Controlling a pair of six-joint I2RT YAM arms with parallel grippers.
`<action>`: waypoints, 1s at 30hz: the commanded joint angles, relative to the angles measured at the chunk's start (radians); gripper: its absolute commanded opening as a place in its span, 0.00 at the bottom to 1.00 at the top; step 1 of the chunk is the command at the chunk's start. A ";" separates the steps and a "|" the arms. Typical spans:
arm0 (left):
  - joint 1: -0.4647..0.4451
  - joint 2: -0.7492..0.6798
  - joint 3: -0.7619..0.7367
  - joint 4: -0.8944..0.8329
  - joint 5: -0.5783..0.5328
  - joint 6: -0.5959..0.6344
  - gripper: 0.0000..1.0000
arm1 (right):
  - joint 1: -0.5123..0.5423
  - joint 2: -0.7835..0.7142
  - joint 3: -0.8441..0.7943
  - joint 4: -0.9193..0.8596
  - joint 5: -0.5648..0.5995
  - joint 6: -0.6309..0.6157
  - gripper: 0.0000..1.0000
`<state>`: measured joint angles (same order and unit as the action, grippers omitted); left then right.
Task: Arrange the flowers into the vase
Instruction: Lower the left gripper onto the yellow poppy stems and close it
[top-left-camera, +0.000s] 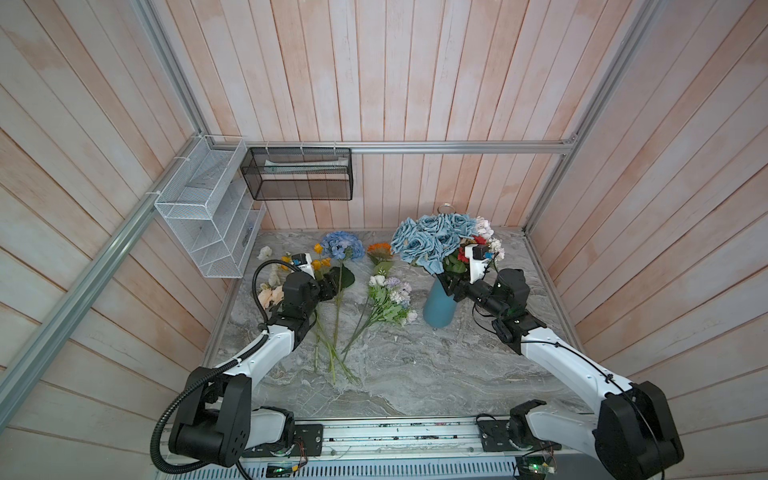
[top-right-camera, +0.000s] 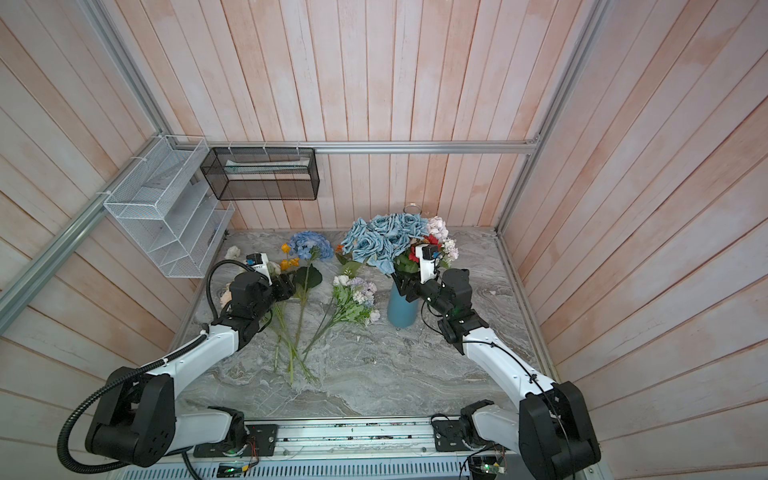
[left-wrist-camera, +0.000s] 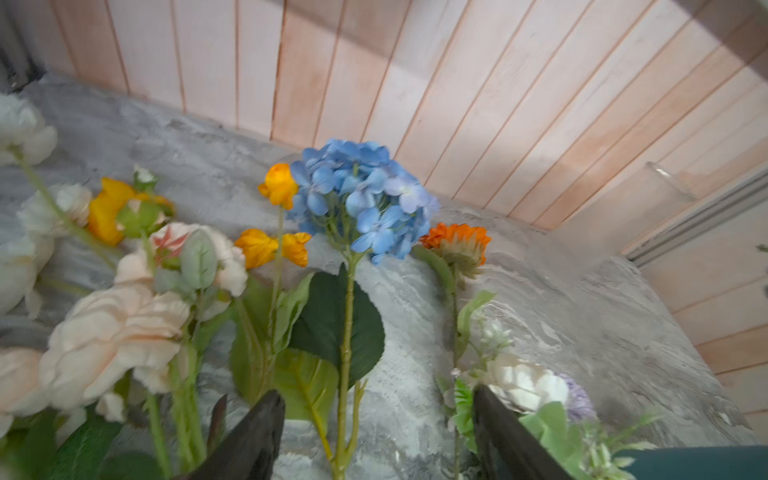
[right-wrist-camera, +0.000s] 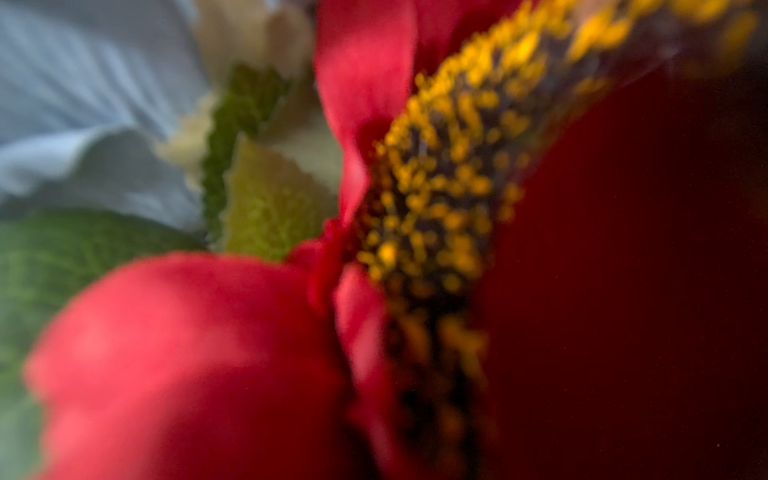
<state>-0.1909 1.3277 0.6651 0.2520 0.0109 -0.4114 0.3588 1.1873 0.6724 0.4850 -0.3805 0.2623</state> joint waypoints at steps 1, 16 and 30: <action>0.017 0.014 0.052 -0.112 -0.014 -0.011 0.68 | 0.004 -0.005 0.030 -0.019 0.021 0.008 0.58; 0.025 0.323 0.294 -0.441 -0.127 0.090 0.48 | 0.013 0.013 0.043 -0.021 0.019 0.006 0.58; 0.024 0.489 0.385 -0.536 -0.127 0.102 0.37 | 0.023 0.005 0.053 -0.042 0.028 -0.024 0.58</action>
<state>-0.1703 1.7901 1.0187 -0.2417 -0.0921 -0.3260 0.3729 1.1957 0.6945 0.4561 -0.3702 0.2543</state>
